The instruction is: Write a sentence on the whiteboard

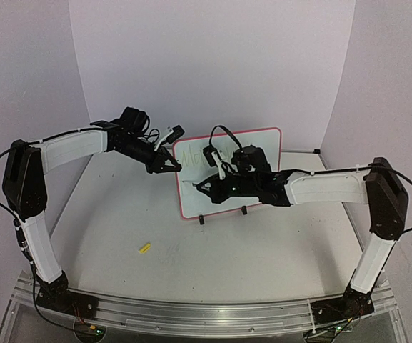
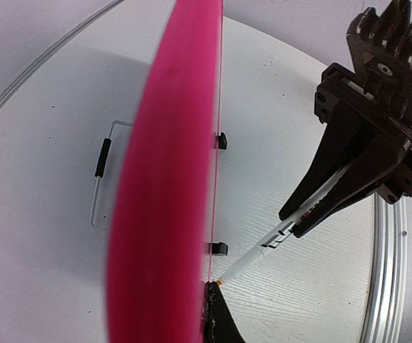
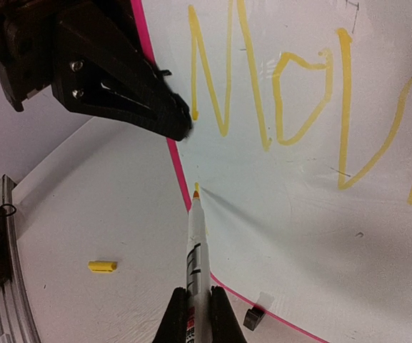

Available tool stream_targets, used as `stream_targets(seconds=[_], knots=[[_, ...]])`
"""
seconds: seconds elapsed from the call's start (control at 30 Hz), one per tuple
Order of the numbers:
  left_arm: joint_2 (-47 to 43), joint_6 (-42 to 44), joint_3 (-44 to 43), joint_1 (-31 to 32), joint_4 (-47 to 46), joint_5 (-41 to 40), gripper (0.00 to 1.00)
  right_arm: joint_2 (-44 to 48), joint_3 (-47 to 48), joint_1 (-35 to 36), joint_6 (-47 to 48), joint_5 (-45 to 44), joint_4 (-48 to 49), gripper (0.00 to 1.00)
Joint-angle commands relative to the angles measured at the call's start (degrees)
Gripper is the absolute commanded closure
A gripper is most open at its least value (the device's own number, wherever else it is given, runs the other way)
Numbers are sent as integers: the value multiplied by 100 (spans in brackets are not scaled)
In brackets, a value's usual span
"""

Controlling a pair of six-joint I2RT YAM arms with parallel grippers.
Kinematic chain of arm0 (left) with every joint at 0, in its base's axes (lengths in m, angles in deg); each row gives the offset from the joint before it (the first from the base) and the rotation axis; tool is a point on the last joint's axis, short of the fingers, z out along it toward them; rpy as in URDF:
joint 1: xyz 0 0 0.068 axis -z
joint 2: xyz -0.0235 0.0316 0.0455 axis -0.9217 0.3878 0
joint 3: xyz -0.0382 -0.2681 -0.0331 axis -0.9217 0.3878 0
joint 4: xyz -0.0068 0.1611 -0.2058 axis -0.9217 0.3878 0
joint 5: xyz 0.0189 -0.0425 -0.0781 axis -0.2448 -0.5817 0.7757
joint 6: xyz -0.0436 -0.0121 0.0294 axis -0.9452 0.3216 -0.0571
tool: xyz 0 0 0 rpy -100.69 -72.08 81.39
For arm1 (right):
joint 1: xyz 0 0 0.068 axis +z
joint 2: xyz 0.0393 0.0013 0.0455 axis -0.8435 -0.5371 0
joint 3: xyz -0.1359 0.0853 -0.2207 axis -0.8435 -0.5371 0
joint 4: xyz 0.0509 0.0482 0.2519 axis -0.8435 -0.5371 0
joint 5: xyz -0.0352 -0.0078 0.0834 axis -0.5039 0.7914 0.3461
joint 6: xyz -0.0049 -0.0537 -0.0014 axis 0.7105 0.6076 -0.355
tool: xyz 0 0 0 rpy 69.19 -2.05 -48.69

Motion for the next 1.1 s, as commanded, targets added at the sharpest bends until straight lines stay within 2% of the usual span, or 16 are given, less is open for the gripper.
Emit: stream_targets(seconds=[0.0,0.23,0.67,1.07], knots=[[20,457,65,7,222,-766,100,-135,267,31,-41,-171,207,100],[32,473,65,6,221,-777,100,-148,258,31,-99,-335,314,100],[37,473,67,8,218,-765,100,325,-304,25,-80,-939,412,100],[55,456,57,12,216,-748,100,38,-101,33,-44,-673,228,100]])
